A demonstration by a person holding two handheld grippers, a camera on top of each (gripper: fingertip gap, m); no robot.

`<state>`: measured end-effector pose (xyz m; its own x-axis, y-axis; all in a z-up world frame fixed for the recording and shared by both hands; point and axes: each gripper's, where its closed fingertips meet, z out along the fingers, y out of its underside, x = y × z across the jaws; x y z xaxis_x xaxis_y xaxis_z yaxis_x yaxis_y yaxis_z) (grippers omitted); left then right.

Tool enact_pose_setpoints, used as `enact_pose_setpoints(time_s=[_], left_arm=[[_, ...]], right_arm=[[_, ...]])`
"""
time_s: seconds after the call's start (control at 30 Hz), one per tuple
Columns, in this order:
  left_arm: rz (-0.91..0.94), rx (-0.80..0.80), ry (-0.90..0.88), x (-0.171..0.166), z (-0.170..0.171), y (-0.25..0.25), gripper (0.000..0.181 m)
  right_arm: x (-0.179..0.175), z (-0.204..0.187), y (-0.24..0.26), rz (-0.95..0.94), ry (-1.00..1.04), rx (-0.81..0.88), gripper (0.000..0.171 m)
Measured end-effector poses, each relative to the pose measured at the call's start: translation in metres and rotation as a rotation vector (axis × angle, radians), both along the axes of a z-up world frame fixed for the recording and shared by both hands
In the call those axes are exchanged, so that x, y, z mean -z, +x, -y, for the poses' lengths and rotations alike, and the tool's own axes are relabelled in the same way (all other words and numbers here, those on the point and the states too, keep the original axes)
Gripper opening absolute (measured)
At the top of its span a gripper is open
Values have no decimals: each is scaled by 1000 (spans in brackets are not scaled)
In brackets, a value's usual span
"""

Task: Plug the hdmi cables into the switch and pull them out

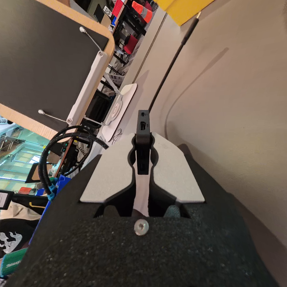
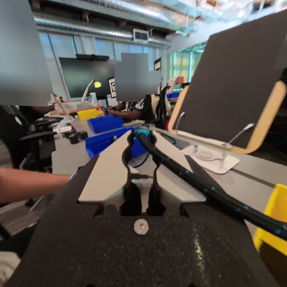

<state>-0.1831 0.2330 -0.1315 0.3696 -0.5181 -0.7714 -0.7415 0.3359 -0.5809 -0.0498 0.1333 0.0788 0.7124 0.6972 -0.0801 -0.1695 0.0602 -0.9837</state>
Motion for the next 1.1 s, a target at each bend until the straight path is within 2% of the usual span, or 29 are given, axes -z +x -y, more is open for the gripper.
enact_pose_setpoints(time_s=[0.1, 0.2, 0.33, 0.43, 0.5, 0.57, 0.77, 0.9, 0.93, 1.1], left_arm=[[-18, 10, 9, 1, 3, 2, 14], [-15, 5, -3, 1, 3, 1, 14], [-1, 2, -22, 0, 2, 0, 14], [-13, 8, -13, 0, 4, 0, 14], [-25, 14, -9, 2, 6, 1, 14], [-39, 20, -11, 5, 7, 2, 14], [-56, 30, 0, 5, 10, 5, 14], [-54, 28, -6, 6, 10, 2, 14], [-51, 27, -10, 6, 10, 2, 14], [-39, 33, -34, 9, 9, 3, 14]], right_arm=[[-14, -5, 47, -86, 13, 72, 20], [-7, -9, 99, -193, -5, 141, 20], [42, -25, 165, -307, -114, 245, 20], [76, -29, 184, -437, -236, 226, 20], [98, -33, 190, -456, -338, 255, 20], [117, -33, 177, -422, -460, 205, 20], [187, -19, 157, -214, -854, 227, 21], [214, 12, 160, -72, -1074, 219, 45], [218, 21, 167, -21, -1113, 251, 50], [207, 41, 194, 120, -1119, 357, 51]])
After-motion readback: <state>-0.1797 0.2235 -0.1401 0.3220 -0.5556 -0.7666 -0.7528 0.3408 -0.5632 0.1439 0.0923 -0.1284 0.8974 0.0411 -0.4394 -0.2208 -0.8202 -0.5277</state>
